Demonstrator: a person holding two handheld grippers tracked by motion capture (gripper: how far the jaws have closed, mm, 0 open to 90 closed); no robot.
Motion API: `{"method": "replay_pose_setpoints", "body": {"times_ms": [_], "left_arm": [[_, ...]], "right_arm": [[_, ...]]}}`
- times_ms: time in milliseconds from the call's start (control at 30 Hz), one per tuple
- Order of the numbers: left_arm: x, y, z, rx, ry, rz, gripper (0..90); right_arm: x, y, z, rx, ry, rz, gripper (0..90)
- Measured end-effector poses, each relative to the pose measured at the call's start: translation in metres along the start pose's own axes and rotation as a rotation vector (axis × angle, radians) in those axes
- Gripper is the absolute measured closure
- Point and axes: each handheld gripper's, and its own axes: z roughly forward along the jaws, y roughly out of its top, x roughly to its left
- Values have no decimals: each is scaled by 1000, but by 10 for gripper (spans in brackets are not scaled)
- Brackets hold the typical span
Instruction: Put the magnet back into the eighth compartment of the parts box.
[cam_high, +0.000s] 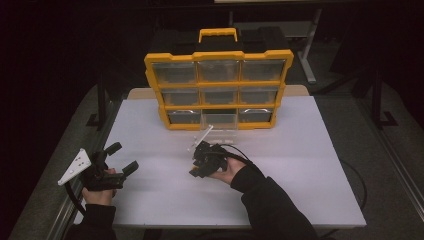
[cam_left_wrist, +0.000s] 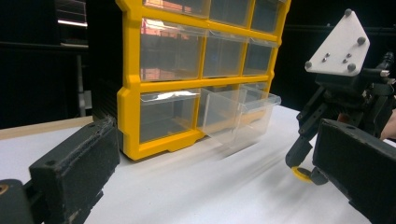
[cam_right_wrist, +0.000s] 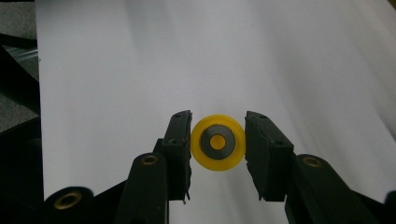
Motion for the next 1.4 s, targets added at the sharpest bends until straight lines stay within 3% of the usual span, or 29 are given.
{"method": "replay_pose_setpoints", "body": {"times_ms": [600, 1400], "left_arm": [[0, 0, 0, 0, 0, 0, 6], [1, 0, 1, 2, 0, 0, 6]], "right_arm": [[-10, 15, -32, -52, -23, -8, 610], [-22, 34, -57, -51, -62, -15, 610]]}}
